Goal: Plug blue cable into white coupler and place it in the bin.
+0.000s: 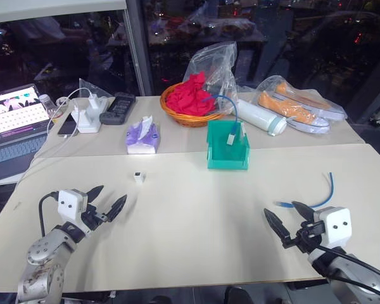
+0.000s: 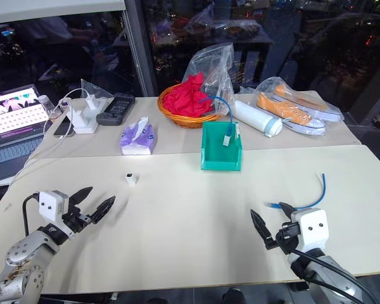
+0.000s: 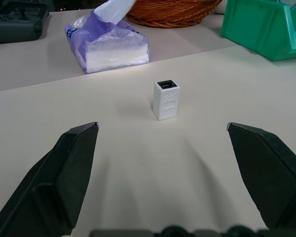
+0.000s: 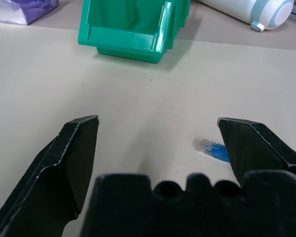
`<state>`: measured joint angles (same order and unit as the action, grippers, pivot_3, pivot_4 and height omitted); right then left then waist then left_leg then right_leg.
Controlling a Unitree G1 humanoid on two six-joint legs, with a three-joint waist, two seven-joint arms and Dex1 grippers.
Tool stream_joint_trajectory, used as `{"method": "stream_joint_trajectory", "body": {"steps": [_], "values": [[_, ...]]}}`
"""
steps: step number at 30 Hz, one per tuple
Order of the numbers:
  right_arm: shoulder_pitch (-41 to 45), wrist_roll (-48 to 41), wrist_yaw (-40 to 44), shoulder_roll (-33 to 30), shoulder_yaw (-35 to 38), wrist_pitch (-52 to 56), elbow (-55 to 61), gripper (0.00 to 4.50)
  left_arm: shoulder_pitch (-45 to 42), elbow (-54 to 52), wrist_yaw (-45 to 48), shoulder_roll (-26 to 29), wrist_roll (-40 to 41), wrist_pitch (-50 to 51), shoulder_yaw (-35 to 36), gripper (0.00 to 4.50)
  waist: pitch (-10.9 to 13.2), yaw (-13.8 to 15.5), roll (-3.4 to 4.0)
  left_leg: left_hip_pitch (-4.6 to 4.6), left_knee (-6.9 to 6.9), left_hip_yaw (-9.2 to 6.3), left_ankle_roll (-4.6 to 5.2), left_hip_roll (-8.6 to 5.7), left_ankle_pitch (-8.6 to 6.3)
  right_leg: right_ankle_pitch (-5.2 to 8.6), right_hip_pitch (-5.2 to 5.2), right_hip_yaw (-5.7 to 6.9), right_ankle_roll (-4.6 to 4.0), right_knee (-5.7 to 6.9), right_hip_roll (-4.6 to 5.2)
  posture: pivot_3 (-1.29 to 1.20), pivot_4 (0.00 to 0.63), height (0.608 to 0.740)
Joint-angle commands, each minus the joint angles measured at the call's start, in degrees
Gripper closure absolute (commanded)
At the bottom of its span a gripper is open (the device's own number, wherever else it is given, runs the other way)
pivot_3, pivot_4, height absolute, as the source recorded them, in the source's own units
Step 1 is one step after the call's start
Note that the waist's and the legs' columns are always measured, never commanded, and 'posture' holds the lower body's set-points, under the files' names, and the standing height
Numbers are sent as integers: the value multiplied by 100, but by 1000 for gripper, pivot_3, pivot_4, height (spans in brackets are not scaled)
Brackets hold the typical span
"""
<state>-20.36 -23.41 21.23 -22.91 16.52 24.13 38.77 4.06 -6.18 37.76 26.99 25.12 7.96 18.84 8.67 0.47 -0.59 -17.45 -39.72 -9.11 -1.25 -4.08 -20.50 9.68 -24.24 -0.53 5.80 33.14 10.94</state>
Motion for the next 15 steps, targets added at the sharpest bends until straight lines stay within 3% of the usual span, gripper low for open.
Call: {"method": "stream_joint_trajectory", "body": {"steps": [1,3,6,9,12,15], "values": [[554,-234,193,-327,104,105,80,45,-69,-103,308,253,227,141,62,0,0,-1,0,0,0,0,1,1,-1,0,0,0,0,0,-1,0,150,740],[1418,-484,428,-813,7,540,33,45,-80,-28,671,452,307,142,62,0,24,-103,-2,4,-6,20,5,4,-5,-8,-1,-20,-5,0,-9,0,150,740],[1944,-822,509,-1088,-111,1020,53,45,65,-498,932,617,469,353,-109,0,25,-130,-3,7,-7,40,43,14,-25,-14,-3,-38,-2,-5,-22,0,150,740],[2008,-995,598,-1360,-222,1437,165,45,13,-1296,1125,819,1170,1210,-347,0,24,-26,-9,11,3,18,44,70,-32,-1,-2,-8,-38,-3,-71,0,150,740],[1828,-1036,951,-1895,-119,1702,239,45,-692,-1874,1345,1204,1970,2297,-777,0,28,34,-8,-14,-3,21,2,68,-23,-6,-19,-7,-40,2,-70,0,150,740],[1657,-906,1377,-2443,186,1638,-98,45,-1329,-1914,1621,1526,2026,2673,-1140,0,26,12,-11,-34,-19,22,3,46,-24,-25,-19,-16,-25,-14,-61,0,150,740]]}}
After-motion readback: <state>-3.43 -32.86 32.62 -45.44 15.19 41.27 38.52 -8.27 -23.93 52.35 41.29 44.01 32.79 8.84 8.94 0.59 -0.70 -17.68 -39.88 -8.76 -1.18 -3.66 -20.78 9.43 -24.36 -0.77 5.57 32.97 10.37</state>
